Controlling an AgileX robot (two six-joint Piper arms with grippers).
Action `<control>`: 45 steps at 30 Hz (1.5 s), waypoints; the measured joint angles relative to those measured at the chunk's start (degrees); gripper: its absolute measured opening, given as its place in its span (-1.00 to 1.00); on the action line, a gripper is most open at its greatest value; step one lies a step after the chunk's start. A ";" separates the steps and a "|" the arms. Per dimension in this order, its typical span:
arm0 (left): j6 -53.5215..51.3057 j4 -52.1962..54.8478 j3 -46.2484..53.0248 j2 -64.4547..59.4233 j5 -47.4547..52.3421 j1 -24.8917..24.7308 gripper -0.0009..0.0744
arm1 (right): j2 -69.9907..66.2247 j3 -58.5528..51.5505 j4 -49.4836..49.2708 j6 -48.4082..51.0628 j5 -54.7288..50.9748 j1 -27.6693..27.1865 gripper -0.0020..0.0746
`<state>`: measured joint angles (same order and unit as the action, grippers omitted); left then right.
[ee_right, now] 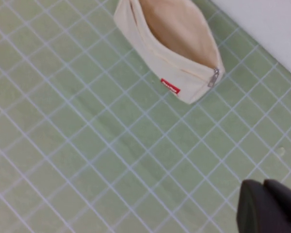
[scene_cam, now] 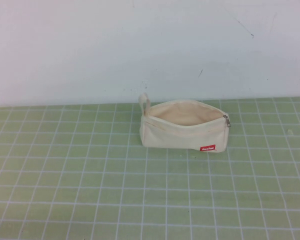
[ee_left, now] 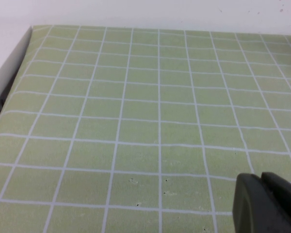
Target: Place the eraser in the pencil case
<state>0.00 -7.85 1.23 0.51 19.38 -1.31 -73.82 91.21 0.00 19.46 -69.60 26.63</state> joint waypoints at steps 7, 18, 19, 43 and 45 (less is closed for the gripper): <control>0.00 0.00 0.00 0.00 0.00 0.00 -0.98 | 6.41 -11.31 -2.65 9.52 12.50 -5.05 -0.95; 0.00 0.00 0.00 0.00 0.00 0.12 -0.98 | 36.85 -52.73 -15.10 9.52 50.51 -18.44 -0.95; 0.00 0.00 0.00 0.00 0.00 0.12 -0.98 | 39.80 -56.43 -15.58 9.52 52.55 -19.93 -0.95; 0.00 0.00 0.00 0.00 0.00 0.12 -0.98 | 74.33 -92.76 -18.54 10.57 64.27 -36.05 -0.95; 0.00 0.00 0.00 0.00 0.00 0.12 -0.98 | 74.33 -92.76 -18.54 10.57 63.19 -36.05 -0.95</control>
<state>0.00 -7.85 1.23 0.51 19.38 -1.19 0.51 -1.56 -18.54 30.02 -6.41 -9.42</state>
